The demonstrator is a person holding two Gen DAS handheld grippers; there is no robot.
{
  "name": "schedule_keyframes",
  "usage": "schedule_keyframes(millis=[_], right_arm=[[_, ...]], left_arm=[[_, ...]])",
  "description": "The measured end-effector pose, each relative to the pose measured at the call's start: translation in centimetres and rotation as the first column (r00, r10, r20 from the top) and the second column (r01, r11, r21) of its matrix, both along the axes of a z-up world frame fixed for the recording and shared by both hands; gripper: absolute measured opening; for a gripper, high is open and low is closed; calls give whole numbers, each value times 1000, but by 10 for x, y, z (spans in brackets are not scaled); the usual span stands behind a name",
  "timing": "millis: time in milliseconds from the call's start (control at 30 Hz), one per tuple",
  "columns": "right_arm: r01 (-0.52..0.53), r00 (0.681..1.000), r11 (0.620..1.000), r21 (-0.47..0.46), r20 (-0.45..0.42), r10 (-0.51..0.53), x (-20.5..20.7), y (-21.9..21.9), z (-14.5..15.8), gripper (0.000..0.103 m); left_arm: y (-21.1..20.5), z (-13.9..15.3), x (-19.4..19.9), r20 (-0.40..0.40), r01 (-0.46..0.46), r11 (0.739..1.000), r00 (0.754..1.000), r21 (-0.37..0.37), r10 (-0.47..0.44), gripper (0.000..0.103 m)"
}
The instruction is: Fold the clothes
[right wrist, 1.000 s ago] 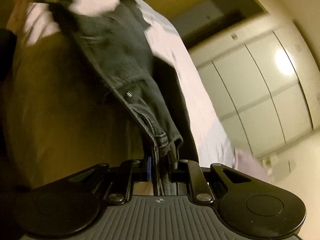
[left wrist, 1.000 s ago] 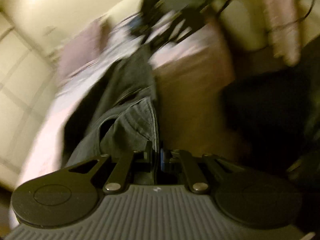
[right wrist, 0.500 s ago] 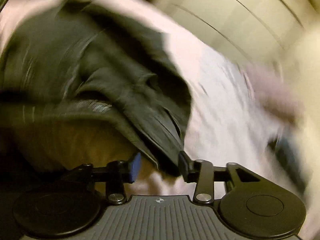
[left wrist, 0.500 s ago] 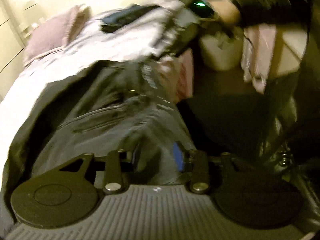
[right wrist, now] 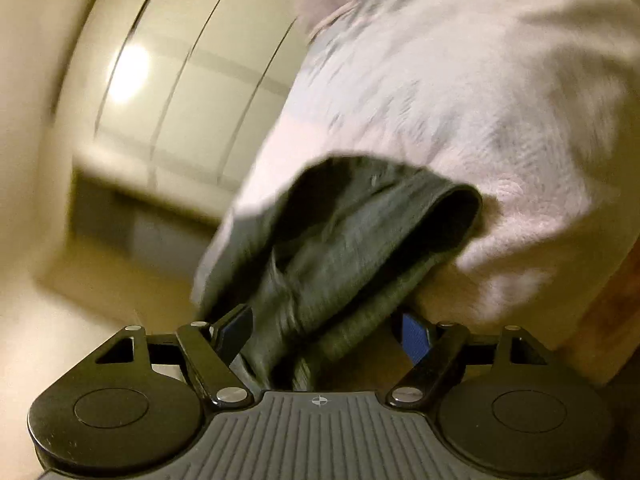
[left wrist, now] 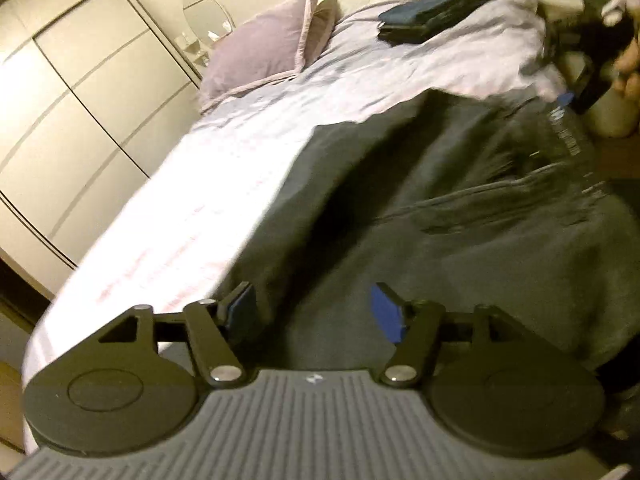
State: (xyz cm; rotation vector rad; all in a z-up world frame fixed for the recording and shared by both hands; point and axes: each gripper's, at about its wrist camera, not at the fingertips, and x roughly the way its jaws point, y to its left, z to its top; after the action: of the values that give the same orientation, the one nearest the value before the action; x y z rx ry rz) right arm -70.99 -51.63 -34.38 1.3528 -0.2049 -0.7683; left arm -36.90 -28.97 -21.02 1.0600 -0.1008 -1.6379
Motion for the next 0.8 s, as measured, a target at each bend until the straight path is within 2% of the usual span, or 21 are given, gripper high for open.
schedule_keyframes(millis=[67,100,133,167,200,233,267,300,333,467,600,667,733,800], right_arm=[[40,999,999,26,20,-41,5,-8,-2,80],[42,999,999,33,2,-42,9,-12,-2,79],[42,999,998,39,-19,-42,14,-16,-2,75],[43,998,998,46,-39,-41,18,-20,-3,42],[32,997,999,44,-66,-29,21,-24,1,22],[19,995,999,40,-94,-15,23,-27,4,15],[7,992,999,38,-122,-2,26,-31,8,13],[-21,988,1000,15,-152,23,28,-35,15,12],[-45,984,999,-6,-171,43,29,-41,23,10],[-155,950,978,-138,-293,109,41,-73,68,9],[-234,903,920,-314,-420,86,68,-132,125,9],[-222,885,902,-370,-465,27,75,-161,149,9],[-212,849,884,-418,-526,-45,86,-202,165,10],[-223,804,888,-403,-591,-67,92,-237,164,12]], left_arm=[[-18,-7,6,71,-9,1000,997,-2,9,66],[-28,-12,9,102,-14,1000,995,8,13,66],[-37,-18,14,130,-21,999,991,27,17,66],[-46,-24,18,157,-28,999,987,46,21,66],[-56,-30,22,184,-36,997,983,64,24,65],[-65,-36,27,211,-45,996,977,82,26,63],[-74,-41,31,239,-53,994,971,100,28,42],[-81,-45,35,244,-59,991,969,121,28,13],[-85,-42,36,234,-59,990,972,126,29,4],[-94,-4,34,185,-49,998,982,33,42,4],[-126,38,40,107,-71,995,991,-65,78,13],[-149,44,42,102,-81,992,991,-93,90,17],[-173,41,47,106,-110,986,987,-127,124,24],[-193,34,55,88,-165,976,980,-145,179,28]])
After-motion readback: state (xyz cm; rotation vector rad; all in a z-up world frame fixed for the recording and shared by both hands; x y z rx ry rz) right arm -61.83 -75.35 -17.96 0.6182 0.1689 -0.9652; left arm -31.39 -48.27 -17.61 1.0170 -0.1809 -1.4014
